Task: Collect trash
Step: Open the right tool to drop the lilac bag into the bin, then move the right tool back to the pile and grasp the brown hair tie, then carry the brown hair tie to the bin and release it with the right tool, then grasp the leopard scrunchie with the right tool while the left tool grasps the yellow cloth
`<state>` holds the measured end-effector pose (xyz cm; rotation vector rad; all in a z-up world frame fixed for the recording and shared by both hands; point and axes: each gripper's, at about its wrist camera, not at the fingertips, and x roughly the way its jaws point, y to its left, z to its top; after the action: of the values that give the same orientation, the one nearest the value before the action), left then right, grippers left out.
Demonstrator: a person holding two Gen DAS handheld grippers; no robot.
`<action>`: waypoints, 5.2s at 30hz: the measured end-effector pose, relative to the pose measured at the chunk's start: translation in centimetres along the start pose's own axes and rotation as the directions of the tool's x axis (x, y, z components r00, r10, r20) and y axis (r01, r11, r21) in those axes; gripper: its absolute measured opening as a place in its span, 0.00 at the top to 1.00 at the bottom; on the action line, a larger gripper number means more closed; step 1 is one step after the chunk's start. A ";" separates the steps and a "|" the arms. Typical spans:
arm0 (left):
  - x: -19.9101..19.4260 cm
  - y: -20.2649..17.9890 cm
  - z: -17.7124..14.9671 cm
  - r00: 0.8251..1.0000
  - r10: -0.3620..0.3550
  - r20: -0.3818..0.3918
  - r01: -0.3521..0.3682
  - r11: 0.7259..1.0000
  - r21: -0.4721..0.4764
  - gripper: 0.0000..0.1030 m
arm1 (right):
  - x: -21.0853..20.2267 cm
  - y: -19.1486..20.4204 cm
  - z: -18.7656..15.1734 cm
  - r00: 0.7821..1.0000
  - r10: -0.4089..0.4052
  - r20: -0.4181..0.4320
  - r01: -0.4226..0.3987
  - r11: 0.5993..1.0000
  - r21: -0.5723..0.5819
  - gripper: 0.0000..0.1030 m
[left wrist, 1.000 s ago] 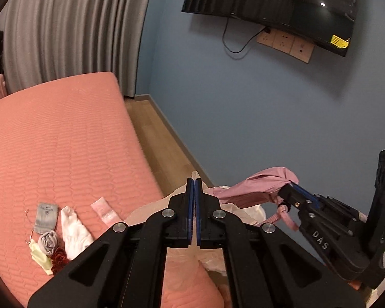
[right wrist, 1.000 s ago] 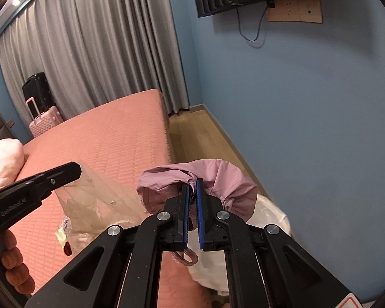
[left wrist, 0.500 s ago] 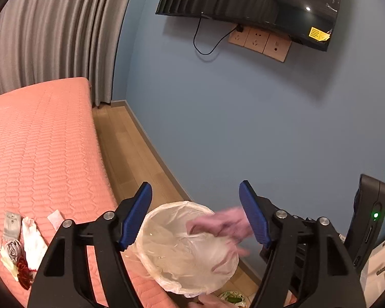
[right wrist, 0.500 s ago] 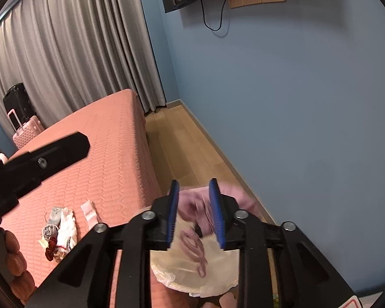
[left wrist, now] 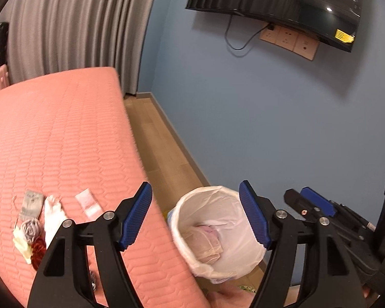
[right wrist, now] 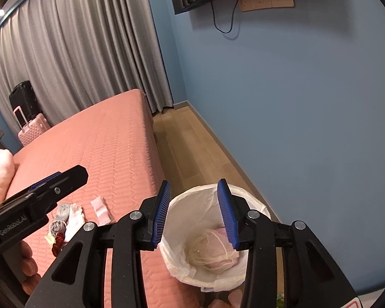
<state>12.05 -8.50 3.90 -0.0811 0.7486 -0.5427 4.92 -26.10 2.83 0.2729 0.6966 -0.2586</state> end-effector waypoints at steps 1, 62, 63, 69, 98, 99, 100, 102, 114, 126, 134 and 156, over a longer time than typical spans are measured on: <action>-0.1 0.7 -0.3 1.000 0.009 -0.003 -0.009 1.000 -0.015 0.35 | 0.0 0.6 -0.3 1.000 0.011 -0.006 -0.011 1.000 -0.006 0.62; 1.2 28.7 -14.2 0.942 0.128 -0.309 -0.265 0.849 -0.457 0.59 | 14.5 28.1 -18.4 0.859 0.236 -0.455 -0.395 0.871 -0.293 0.73; 1.1 28.8 -14.1 0.943 0.123 -0.308 -0.261 0.850 -0.458 0.62 | 14.9 28.3 -18.6 0.854 0.234 -0.464 -0.398 0.868 -0.296 0.74; 0.3 29.1 -13.4 0.950 0.109 -0.294 -0.239 0.859 -0.453 0.82 | 17.2 29.1 -19.5 0.839 0.207 -0.503 -0.395 0.868 -0.301 0.84; -9.5 16.9 -2.5 0.996 0.091 0.009 -0.086 0.963 -0.254 0.92 | 0.9 21.0 -3.9 0.927 0.364 -0.086 -0.374 0.896 -0.239 0.98; -9.6 15.9 -1.9 0.997 0.079 0.020 -0.072 0.968 -0.239 0.92 | 0.1 20.1 -3.2 0.931 0.360 -0.061 -0.364 0.901 -0.237 0.98; -9.7 15.0 -1.4 0.997 0.066 0.032 -0.057 0.973 -0.224 0.92 | -0.6 19.2 -2.4 0.935 0.353 -0.037 -0.352 0.907 -0.233 0.98; -9.8 13.1 -0.4 0.998 0.044 0.054 -0.033 0.981 -0.189 0.92 | -1.9 17.6 -1.1 0.940 0.340 0.001 -0.332 0.916 -0.225 0.98; -7.7 2.1 2.7 0.992 -0.102 0.074 0.103 0.995 -0.013 0.92 | -5.2 6.5 3.6 0.970 0.197 0.143 -0.179 0.975 -0.133 0.98; -3.0 -4.5 2.8 0.984 -0.177 -0.010 0.177 0.982 0.072 0.92 | -2.5 -0.1 3.8 0.988 0.100 0.117 -0.095 0.995 -0.043 0.98; -0.2 -6.3 2.9 0.979 -0.199 -0.035 0.201 0.977 0.070 0.84 | -0.4 -2.6 3.3 0.993 0.071 0.093 -0.071 0.997 -0.005 0.93; -1.8 -1.5 2.1 0.998 -0.059 0.027 0.059 0.998 0.003 0.33 | -1.9 1.1 1.4 0.987 0.126 0.101 -0.124 0.992 -0.024 0.68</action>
<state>11.68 -9.11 6.95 -0.1086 0.7205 -0.5972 4.70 -25.25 5.26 0.2831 0.5781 -0.1458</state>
